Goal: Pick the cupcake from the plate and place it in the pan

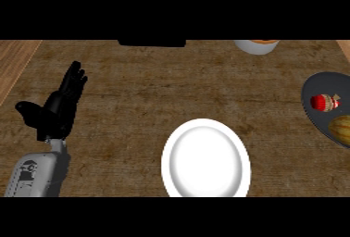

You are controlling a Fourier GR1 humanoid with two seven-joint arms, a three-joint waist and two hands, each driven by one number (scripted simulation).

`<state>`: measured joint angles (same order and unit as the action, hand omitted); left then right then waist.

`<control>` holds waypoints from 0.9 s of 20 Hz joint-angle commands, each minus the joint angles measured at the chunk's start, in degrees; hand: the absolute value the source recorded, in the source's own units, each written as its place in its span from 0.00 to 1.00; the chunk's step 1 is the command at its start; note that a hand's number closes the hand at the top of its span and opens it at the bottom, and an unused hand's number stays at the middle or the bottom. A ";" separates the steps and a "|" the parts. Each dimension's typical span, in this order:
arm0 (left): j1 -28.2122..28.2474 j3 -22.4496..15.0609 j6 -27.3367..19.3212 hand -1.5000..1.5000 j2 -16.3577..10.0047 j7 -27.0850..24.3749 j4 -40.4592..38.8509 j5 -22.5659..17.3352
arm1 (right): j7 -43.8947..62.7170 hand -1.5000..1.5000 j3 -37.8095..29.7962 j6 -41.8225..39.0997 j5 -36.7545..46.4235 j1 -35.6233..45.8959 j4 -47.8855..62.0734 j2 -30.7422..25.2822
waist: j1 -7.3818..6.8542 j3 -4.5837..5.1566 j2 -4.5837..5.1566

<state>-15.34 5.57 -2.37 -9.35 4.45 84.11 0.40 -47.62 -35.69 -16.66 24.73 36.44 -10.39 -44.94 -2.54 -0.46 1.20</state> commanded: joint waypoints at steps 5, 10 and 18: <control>2.53 0.24 -1.14 0.50 0.23 -0.12 1.17 0.76 | -6.82 0.00 -2.34 -23.97 -4.19 -7.06 2.06 -8.65 | 2.52 0.12 -0.82; 2.15 2.16 -0.31 0.50 -1.30 -0.57 -0.61 -0.22 | -9.01 0.00 -3.10 -30.22 -6.66 -11.23 -0.15 -12.03 | 3.83 0.14 -1.06; 3.09 2.18 0.09 0.50 -1.43 0.67 1.04 -0.79 | -9.12 0.00 -2.59 -34.81 -9.87 -18.88 -3.98 -14.91 | 4.58 0.18 -1.59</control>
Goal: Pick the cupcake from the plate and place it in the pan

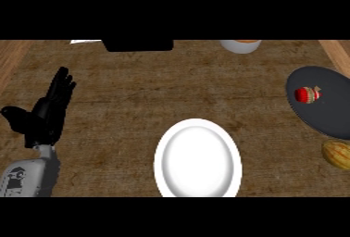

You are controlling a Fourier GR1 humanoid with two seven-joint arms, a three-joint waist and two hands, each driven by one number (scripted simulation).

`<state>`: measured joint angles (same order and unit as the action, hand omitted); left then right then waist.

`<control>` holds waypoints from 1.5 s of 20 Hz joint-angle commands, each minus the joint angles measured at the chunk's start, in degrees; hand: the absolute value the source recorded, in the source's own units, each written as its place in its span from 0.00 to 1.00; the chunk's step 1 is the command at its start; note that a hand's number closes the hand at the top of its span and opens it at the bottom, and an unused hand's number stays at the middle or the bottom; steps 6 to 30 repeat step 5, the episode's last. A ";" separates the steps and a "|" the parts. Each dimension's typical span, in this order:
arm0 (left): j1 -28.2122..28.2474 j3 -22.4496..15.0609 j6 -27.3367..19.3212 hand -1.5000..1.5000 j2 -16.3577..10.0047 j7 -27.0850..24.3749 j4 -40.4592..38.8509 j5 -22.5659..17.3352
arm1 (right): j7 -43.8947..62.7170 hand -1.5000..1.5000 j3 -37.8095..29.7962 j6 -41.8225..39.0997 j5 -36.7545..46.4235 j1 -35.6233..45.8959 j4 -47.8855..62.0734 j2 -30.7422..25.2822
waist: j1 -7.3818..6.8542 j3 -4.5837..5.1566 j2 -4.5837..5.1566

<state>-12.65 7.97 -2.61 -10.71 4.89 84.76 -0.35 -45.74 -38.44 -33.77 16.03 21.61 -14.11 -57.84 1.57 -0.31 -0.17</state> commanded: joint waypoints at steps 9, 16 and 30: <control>-1.47 1.19 0.01 0.50 -0.84 -0.32 -2.31 -0.13 | -11.93 0.00 1.74 -13.97 -2.39 -7.24 -3.79 0.45 | 0.16 0.06 0.15; -1.47 1.19 0.01 0.50 -0.84 -0.32 -2.31 -0.13 | -11.93 0.00 1.74 -13.97 -2.39 -7.24 -3.79 0.45 | 0.16 0.06 0.15; -1.47 1.19 0.01 0.50 -0.84 -0.32 -2.31 -0.13 | -11.93 0.00 1.74 -13.97 -2.39 -7.24 -3.79 0.45 | 0.16 0.06 0.15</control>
